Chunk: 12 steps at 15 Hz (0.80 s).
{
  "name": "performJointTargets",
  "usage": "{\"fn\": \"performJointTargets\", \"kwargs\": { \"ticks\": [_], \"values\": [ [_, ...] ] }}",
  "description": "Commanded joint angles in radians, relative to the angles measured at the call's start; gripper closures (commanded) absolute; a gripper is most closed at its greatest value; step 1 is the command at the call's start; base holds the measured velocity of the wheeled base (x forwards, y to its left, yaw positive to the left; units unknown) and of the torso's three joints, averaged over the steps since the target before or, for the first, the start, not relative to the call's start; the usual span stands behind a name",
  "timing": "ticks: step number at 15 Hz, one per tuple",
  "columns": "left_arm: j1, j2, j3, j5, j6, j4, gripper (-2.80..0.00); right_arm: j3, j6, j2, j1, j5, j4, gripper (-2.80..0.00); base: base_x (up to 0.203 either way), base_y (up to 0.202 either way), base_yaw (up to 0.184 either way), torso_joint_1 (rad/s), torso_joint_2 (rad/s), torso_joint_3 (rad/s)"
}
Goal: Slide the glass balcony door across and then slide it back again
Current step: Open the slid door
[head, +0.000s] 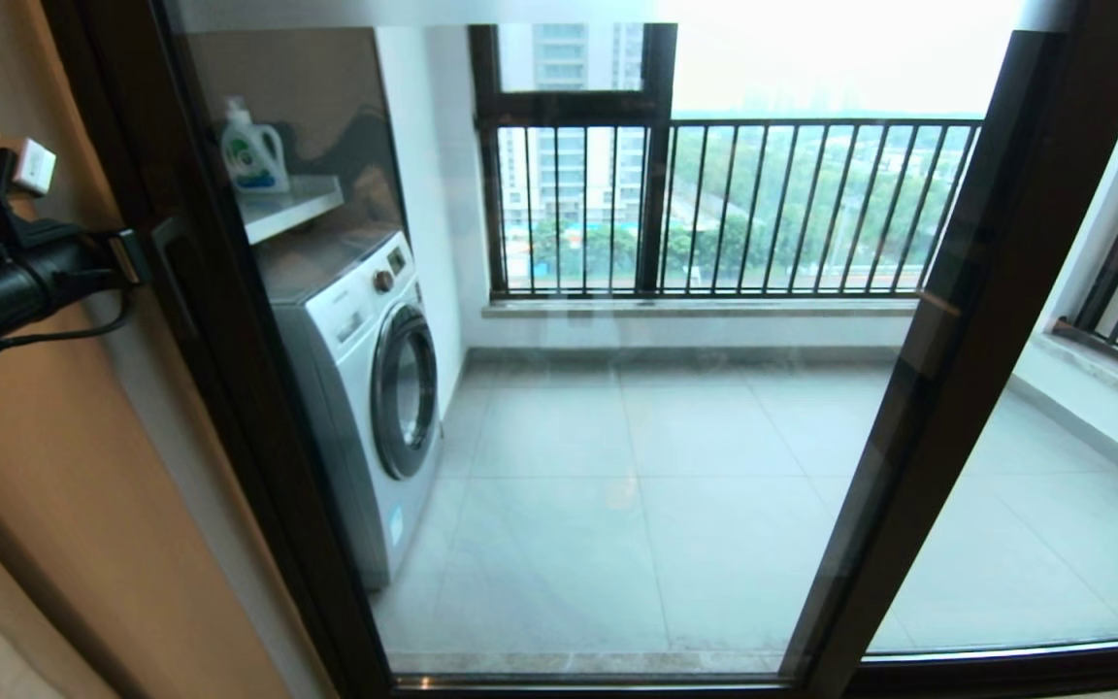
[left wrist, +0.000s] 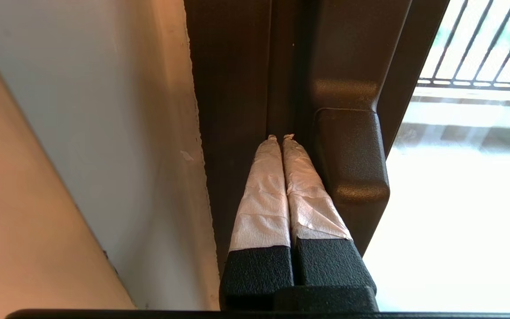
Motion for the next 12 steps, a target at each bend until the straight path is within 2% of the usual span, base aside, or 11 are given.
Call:
{"fn": "performJointTargets", "kwargs": {
  "ticks": [1, 12],
  "values": [
    [-0.032, -0.004, -0.002, 0.027, 0.0, -0.006, 0.0, 0.012, 0.0, 0.001, 0.0, -0.001, -0.001, 0.0, 0.0, 0.0, 0.0, 0.0, 0.0, 0.0],
    [-0.096, -0.011, 0.002, 0.044, 0.0, -0.007, 0.0, 0.012, 0.0, 0.001, 0.0, 0.0, -0.001, 0.0, 0.0, 0.0, 0.0, 0.0, 0.0, 0.0]
  ]
}}
